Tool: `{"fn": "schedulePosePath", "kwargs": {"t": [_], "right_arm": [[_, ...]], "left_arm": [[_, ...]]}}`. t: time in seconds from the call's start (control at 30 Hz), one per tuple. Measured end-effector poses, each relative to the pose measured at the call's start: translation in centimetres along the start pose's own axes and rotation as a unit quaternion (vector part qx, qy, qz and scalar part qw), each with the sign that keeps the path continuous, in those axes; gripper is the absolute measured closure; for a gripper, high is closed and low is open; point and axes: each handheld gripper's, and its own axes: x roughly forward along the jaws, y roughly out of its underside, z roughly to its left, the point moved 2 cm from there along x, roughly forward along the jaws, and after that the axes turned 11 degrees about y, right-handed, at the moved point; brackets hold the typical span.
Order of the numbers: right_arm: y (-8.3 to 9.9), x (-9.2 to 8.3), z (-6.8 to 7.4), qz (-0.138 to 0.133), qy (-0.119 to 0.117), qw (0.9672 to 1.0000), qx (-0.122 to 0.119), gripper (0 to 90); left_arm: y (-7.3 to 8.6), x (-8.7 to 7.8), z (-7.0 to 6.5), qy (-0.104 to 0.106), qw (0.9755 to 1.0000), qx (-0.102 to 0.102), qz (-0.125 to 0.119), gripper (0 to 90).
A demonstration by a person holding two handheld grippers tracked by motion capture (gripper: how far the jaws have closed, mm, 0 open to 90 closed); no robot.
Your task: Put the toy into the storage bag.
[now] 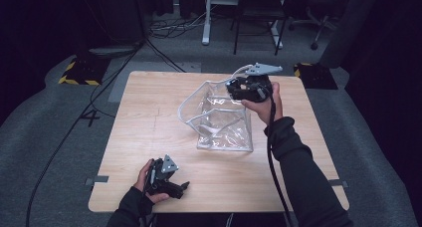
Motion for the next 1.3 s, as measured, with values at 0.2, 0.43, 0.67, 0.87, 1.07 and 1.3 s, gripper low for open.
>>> {"fn": "schedulePosePath", "kwargs": {"t": [0.2,0.43,0.67,0.87,1.07,1.3], "right_arm": [[-0.2,0.9,-0.1,0.011,0.001,0.9999,-0.002,47.9],[0.1,1.5,-0.2,0.029,0.000,0.9995,-0.007,47.8],[0.3,1.3,-0.5,0.048,-0.022,0.9985,-0.017,47.7],[0.4,1.1,-0.9,0.068,-0.028,0.9970,-0.025,47.6],[0.3,0.8,-1.3,0.091,-0.042,0.9944,-0.036,47.5],[0.0,0.3,-1.6,0.116,-0.046,0.9912,-0.045,47.5]], "left_arm": [[0.0,0.0,0.0,0.000,1.0000,0.000,0.000,0.3],[0.0,0.0,0.0,0.001,1.0000,0.001,0.000,0.3],[0.0,0.0,0.0,0.001,1.0000,0.001,0.001,0.3],[0.0,0.0,0.0,0.001,1.0000,0.002,0.001,0.2],[0.0,0.0,0.0,0.001,1.0000,0.002,0.001,0.2],[0.0,0.0,0.0,0.001,1.0000,0.002,0.002,0.3]]}}
